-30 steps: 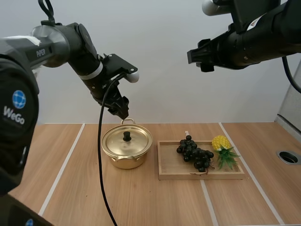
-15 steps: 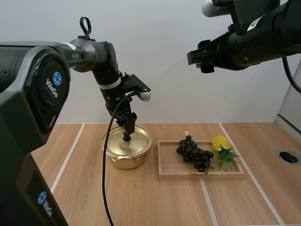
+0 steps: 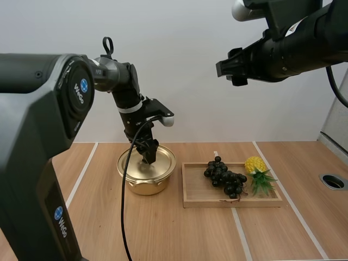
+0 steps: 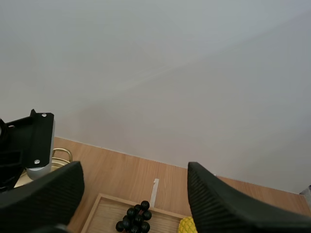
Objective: Open the pot, put the grape inside, and close it
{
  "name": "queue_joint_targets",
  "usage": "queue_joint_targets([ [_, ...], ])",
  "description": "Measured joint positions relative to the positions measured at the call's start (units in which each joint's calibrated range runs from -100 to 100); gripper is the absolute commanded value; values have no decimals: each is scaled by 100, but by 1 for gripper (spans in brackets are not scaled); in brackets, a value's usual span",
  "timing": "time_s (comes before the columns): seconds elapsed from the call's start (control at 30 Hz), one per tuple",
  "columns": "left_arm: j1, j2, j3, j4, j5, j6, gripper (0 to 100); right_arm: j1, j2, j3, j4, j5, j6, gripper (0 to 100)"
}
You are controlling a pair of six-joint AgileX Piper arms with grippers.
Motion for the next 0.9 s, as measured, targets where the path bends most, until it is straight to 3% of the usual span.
queue_joint_targets([
  [0.6, 0, 162, 0, 0, -195, -13, 100, 0, 0, 0, 182, 0, 0, 100],
  [0.63, 0, 162, 0, 0, -195, -27, 95, 0, 0, 0, 182, 0, 0, 100],
  [0.83, 0, 162, 0, 0, -195, -119, 1, 0, 0, 0, 226, 0, 0, 100],
  [0.9, 0, 162, 0, 0, -195, -118, 0, 0, 0, 0, 226, 0, 0, 100],
])
